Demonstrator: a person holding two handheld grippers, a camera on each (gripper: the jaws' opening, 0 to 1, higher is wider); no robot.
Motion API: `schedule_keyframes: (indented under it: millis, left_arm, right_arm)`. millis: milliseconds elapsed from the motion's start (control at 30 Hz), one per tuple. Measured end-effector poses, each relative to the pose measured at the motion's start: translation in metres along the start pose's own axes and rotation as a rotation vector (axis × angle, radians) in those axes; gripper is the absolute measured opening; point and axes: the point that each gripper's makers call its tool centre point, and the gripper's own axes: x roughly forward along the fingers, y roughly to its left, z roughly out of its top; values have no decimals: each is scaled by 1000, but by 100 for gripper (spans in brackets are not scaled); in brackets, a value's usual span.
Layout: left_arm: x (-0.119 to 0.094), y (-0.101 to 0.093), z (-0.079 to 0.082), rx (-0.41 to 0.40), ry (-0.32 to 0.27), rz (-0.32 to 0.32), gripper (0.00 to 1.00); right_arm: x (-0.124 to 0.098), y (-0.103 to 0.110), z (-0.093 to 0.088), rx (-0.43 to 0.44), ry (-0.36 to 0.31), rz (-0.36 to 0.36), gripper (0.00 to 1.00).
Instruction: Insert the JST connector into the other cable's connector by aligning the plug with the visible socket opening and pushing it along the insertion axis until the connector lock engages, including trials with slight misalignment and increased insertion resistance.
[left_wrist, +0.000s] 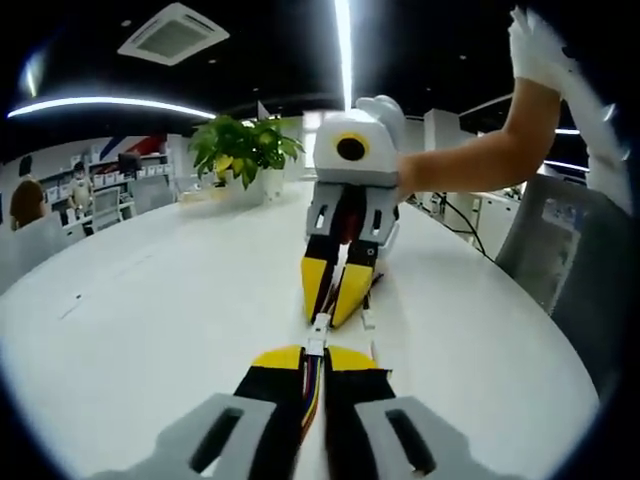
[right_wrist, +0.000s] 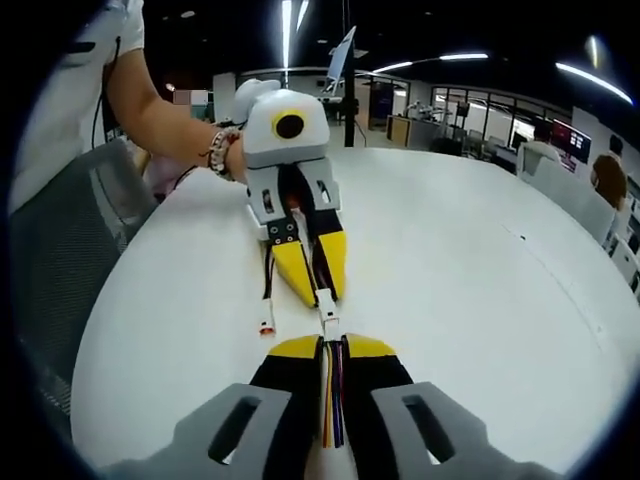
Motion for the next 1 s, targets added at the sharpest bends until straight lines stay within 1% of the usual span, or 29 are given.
schedule_keyframes:
  millis: [133,400,533,667,833,1000]
  left_arm:
    - [-1,-1,0,6,3,-10,0]
    - [0,-8,1,36,5,-57,0]
    - [0,-8,3,44,13,-60,0]
    - [0,-8,7,32,0,-65,0]
    - [0,-7,6,44,11,-58,0]
    - [-1,-9,8,42,2,-70,0]
  right_arm:
    - [0,0,0,-12,-2,10,5]
    - [3,6,4,-36,-22,53,5]
    - [2,4,4,-39,-20,56,4]
    - [2,5,7,-43,-29,54,4]
    - [2,3,6,-65,-17,49,4]
    - [2,5,8,-65,-22,53,3]
